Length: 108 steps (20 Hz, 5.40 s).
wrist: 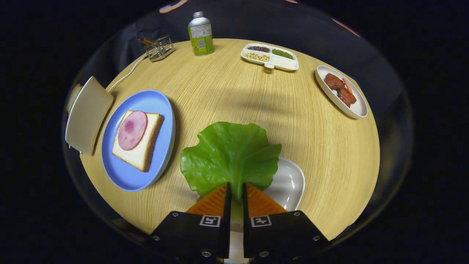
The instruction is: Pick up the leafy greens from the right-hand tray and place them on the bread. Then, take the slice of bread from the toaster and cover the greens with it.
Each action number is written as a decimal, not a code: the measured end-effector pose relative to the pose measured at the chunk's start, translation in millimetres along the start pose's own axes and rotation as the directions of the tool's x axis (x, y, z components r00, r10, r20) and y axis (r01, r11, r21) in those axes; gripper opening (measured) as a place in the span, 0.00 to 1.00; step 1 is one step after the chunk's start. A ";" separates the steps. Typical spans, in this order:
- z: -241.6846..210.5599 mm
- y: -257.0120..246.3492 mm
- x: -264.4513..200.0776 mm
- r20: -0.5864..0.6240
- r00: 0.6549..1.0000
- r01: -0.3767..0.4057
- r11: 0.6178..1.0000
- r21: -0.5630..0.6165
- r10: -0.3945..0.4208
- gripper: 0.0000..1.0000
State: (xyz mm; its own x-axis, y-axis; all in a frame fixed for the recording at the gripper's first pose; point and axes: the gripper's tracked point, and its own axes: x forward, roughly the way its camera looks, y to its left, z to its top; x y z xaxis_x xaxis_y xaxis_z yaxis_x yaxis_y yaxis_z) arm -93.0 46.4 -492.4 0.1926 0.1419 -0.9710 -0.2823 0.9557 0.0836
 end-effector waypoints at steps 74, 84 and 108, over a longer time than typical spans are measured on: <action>173.8 303.3 -171.7 0.182 0.947 -0.274 0.961 0.034 0.264 0.97; 188.4 373.3 -174.5 0.086 0.959 -0.278 0.957 0.081 0.272 0.89; 178.4 429.8 -138.1 -0.131 0.964 -0.213 0.966 0.149 0.232 0.16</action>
State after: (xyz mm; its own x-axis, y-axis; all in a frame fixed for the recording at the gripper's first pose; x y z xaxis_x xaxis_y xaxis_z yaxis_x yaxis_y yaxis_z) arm -73.3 483.6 -282.3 -0.0029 0.3251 -0.9457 -0.1740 0.9311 0.3207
